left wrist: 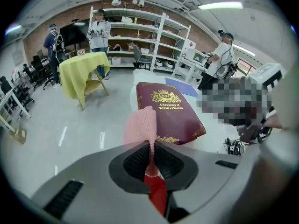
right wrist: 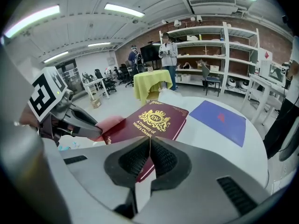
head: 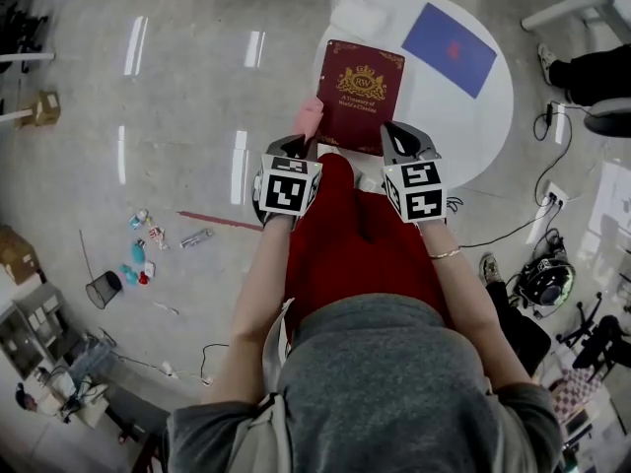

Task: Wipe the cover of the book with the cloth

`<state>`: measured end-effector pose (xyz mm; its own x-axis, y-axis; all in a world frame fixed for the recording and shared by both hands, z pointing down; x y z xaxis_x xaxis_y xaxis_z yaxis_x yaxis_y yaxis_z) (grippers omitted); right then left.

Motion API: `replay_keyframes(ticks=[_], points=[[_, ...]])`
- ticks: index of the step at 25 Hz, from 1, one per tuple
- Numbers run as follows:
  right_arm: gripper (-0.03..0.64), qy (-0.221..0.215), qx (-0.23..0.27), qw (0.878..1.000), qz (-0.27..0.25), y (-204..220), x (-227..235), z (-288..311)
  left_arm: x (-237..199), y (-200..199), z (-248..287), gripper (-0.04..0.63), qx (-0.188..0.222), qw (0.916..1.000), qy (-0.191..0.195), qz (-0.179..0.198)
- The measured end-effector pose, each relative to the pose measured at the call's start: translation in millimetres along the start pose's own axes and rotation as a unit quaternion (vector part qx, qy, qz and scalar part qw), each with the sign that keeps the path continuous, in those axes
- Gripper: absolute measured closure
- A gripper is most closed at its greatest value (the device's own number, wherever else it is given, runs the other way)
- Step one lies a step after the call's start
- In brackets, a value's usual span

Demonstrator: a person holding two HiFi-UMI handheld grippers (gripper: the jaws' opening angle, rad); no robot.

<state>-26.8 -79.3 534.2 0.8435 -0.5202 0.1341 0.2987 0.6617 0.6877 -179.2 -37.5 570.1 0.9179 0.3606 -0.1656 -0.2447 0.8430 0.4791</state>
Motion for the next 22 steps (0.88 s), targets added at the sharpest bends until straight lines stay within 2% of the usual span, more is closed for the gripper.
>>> replay_keyframes(ticks=[10, 22], points=[[0.588, -0.006, 0.015, 1.0, -0.006, 15.6, -0.5, -32.2, 35.3, 12.3, -25.2, 0.561, 0.019, 0.9997, -0.001, -0.017], [0.588, 0.016, 0.051, 0.998, 0.013, 13.3, 18.1, -68.4, 79.8, -20.0, -41.5, 0.561, 0.071, 0.9968, 0.035, -0.011]])
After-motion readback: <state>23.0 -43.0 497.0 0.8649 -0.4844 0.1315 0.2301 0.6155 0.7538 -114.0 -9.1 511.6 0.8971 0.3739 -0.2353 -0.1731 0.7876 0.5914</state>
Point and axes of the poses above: the fingertips, and each gripper's own axes: z forward along the fingers, x to its right, y out of its underside, the point moved 2 cm from there along -z, backward along the fingers, and after that the axes turned 2 degrees about z, right-handed, at the moved point
